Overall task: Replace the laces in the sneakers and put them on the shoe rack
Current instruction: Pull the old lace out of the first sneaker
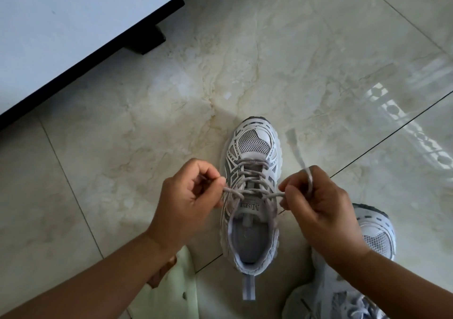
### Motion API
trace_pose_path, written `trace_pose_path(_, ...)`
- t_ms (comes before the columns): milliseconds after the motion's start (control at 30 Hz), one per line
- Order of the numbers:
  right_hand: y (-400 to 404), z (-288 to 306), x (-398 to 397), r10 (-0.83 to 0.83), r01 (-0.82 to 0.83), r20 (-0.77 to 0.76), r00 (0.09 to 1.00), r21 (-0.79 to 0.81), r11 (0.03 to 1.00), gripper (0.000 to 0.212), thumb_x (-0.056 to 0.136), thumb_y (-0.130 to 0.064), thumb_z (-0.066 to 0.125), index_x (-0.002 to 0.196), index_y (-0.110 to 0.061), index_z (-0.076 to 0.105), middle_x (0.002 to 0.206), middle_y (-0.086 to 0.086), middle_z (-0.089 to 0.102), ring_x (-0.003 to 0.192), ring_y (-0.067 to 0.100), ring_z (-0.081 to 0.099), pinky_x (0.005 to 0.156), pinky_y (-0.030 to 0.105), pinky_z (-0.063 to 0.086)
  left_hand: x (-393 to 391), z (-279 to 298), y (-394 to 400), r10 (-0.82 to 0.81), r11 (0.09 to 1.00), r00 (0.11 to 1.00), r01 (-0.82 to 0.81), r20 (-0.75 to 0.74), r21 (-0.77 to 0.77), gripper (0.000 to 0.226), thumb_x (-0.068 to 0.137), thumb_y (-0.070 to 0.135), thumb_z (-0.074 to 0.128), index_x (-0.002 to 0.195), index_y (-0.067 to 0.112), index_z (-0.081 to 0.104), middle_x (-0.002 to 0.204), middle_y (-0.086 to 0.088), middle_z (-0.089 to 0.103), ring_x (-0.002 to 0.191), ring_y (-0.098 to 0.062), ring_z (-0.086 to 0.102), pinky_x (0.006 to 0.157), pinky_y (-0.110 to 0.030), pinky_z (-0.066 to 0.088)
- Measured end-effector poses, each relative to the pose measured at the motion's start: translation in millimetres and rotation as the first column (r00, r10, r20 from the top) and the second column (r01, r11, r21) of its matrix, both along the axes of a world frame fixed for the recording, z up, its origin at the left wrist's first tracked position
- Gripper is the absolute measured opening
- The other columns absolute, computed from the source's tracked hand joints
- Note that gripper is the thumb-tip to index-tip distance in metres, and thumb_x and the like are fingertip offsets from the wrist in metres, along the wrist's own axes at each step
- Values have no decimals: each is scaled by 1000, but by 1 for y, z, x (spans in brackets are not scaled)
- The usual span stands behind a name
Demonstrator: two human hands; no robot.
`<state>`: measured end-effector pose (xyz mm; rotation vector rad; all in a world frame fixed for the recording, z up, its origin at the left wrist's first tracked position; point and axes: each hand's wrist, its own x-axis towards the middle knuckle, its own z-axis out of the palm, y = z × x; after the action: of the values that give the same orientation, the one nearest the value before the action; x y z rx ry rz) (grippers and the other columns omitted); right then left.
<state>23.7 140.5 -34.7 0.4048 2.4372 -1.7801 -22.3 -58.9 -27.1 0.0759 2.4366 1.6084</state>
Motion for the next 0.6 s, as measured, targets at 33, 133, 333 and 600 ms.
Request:
trace_pose_path(33, 2, 1, 0, 0, 0, -2, 1000, 23, 1000, 6, 78, -20, 56, 76, -15, 55, 71, 4, 60, 63, 20, 56, 57, 36, 50, -1, 0, -1, -9, 1000, 999, 7, -42, -29, 6, 79, 16, 63, 77, 17, 57, 66, -2, 64, 59, -10, 62, 58, -18, 50)
trace_pose_path(133, 6, 2, 0, 56, -50, -27, 998, 167, 985, 36, 78, 4, 60, 96, -27, 56, 82, -11, 58, 78, 10, 54, 66, 17, 47, -5, -2, -5, -110, 975, 977, 70, -184, -210, 9, 76, 15, 56, 82, 17, 62, 84, 4, 63, 84, -5, 60, 78, -12, 44)
trace_pose_path(333, 8, -4, -4, 83, -99, 61, 995, 353, 930, 105, 68, -5, 73, 147, -28, 8, 135, 2, 35, 124, 19, 33, 104, 33, 31, -4, 8, 9, -224, 971, 974, 219, -40, -97, 17, 82, 30, 58, 89, 21, 71, 75, 17, 67, 70, 1, 63, 63, -8, 44)
trace_pose_path(600, 6, 0, -5, 281, -247, -77, 957, 297, 922, 14, 78, -23, 59, 82, -18, 71, 76, -9, 63, 71, 5, 56, 62, 18, 47, -1, -2, 12, -351, 899, 936, 331, -20, -287, 29, 69, 40, 63, 94, 26, 67, 93, 16, 53, 86, -1, 58, 72, -26, 51)
